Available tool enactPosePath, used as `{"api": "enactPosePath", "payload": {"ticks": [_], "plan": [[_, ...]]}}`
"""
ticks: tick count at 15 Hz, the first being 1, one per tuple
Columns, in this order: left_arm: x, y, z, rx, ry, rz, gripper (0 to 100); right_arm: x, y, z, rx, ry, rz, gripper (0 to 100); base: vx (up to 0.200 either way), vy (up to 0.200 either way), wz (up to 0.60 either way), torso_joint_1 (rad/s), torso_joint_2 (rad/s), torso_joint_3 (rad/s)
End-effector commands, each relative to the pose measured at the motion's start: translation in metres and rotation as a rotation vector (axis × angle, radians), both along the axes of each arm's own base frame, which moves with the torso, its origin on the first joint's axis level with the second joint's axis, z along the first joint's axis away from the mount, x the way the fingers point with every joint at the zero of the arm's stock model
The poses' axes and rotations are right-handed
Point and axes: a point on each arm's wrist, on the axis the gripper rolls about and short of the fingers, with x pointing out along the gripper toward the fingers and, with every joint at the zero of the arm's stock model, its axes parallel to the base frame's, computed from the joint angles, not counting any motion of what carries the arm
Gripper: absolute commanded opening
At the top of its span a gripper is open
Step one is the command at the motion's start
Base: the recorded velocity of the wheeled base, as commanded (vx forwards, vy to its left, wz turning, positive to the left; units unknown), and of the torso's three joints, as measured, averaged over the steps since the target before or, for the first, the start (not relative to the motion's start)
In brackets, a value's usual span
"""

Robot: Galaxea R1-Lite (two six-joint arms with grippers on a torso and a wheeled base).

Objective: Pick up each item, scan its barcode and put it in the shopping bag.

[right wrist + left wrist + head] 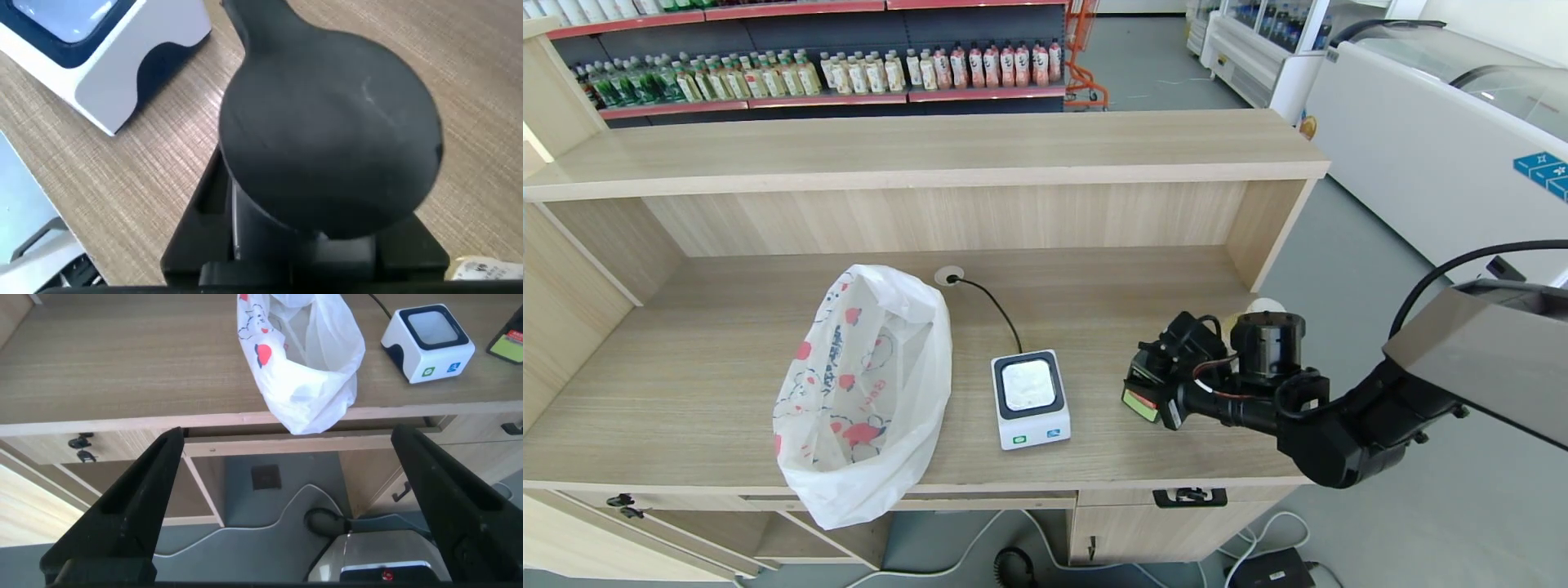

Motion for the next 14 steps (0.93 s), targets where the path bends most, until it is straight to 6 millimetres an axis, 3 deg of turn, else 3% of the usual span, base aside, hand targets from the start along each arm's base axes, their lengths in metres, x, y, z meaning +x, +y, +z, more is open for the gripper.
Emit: {"api": "enactPosePath", "payload": {"ticks": [1, 3, 6, 8, 9, 12, 14], "plan": [[0.0, 0.0, 0.0, 0.0, 0.0, 0.0, 100, -0.025, -0.009, 0.046, 0.073, -0.059, -0.012, 0, 0.0, 0.0, 0.0, 0.0, 0.0, 0.0], [0.0, 0.0, 0.0, 0.0, 0.0, 0.0, 100, -0.049, -0.018, 0.081, 0.151, -0.09, -0.023, 0, 0.0, 0.0, 0.0, 0.0, 0.0, 0.0], [0.0, 0.0, 0.0, 0.0, 0.0, 0.0, 100, -0.091, -0.045, 0.116, 0.178, -0.171, -0.055, 0, 0.0, 0.0, 0.0, 0.0, 0.0, 0.0], [0.0, 0.0, 0.0, 0.0, 0.0, 0.002, 100, -0.127, -0.068, 0.145, 0.047, -0.331, -0.058, 0, 0.0, 0.0, 0.0, 0.0, 0.0, 0.0], [0.0, 0.0, 0.0, 0.0, 0.0, 0.0, 100, -0.154, -0.086, 0.156, -0.162, -0.442, -0.054, 0, 0.0, 0.0, 0.0, 0.0, 0.0, 0.0], [0.0, 0.0, 0.0, 0.0, 0.0, 0.0, 100, -0.199, -0.109, 0.159, -0.553, -0.753, 0.173, 0, 0.0, 0.0, 0.0, 0.0, 0.0, 0.0], [0.0, 0.0, 0.0, 0.0, 0.0, 0.0, 100, -0.206, -0.108, 0.152, -0.624, -0.86, 0.364, 0, 0.0, 0.0, 0.0, 0.0, 0.0, 0.0]]}}
